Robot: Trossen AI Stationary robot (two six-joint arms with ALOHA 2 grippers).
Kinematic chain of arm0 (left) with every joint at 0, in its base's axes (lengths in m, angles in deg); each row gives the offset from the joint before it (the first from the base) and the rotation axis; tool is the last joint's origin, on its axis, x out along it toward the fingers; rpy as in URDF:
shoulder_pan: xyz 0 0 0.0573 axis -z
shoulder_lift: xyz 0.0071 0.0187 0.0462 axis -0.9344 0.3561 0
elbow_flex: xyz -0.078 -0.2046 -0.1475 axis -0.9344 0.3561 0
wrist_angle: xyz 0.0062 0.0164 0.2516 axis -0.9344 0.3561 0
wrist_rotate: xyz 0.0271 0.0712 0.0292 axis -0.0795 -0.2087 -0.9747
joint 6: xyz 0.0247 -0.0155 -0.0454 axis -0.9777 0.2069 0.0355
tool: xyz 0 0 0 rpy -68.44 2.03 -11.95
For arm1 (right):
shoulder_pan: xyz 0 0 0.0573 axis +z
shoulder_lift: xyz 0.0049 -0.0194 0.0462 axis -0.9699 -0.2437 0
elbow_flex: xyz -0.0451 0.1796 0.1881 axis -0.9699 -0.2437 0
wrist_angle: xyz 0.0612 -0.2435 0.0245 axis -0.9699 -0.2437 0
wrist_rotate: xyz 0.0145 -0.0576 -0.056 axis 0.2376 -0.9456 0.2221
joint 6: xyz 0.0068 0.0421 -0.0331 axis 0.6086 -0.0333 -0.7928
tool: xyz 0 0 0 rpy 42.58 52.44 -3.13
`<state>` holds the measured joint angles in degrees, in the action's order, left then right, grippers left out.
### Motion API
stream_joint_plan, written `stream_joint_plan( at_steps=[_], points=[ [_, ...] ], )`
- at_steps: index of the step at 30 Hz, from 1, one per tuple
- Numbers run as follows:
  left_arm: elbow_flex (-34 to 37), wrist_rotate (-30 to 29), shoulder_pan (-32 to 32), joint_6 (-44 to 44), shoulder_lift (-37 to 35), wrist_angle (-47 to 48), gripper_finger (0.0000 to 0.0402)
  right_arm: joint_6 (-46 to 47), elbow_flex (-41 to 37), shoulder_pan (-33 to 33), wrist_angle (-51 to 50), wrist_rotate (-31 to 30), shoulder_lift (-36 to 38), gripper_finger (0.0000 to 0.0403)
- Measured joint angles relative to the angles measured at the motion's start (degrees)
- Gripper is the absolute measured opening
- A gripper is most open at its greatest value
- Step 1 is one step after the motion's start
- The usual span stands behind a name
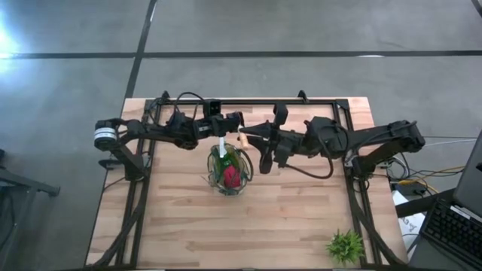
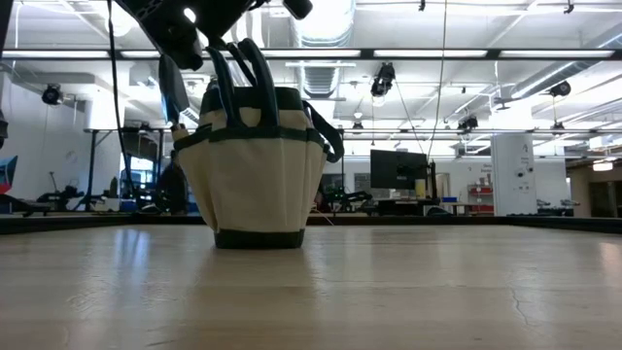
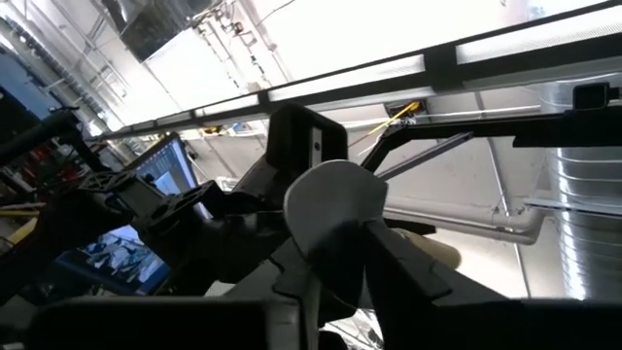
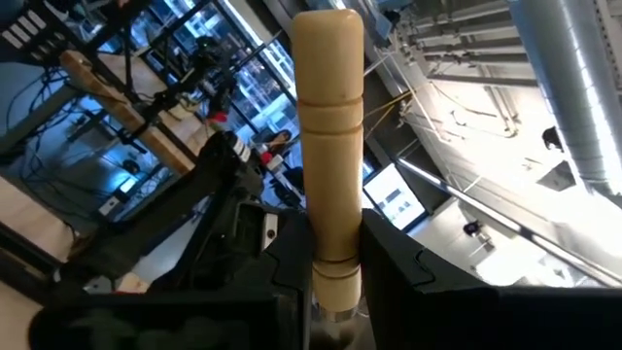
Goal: Pick & Place Garden tools in Gardening bag
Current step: Put the brown trowel into the gardening bag
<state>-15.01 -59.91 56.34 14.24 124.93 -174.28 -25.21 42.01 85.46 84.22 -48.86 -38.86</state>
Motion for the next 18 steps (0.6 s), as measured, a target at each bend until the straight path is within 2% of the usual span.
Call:
stream_joint_plan(
  at_steps=[8, 12, 14, 18],
  points=[
    [0.0, 0.5, 0.0, -1.6, -0.2, -0.9, 0.0020, 3.1, 0.1, 0.2, -2.1, -0.1, 0.2, 0.0050],
    [0.0, 1.1, 0.0, -1.9, -0.3, -0.9, 0.0009, 3.0, 0.0, 0.2, -2.3, -0.5, 0.2, 0.0050],
    [0.0, 1.2, -0.1, -2.3, -0.3, -0.8, 0.0008, 3.8, -0.1, 0.2, -1.6, -1.4, 0.2, 0.0069],
    [-0.2, 1.7, -0.1, -4.5, -0.2, 0.2, 0.0003, 6.1, -0.1, 0.3, -0.1, -5.7, -0.3, 0.0143]
  ],
)
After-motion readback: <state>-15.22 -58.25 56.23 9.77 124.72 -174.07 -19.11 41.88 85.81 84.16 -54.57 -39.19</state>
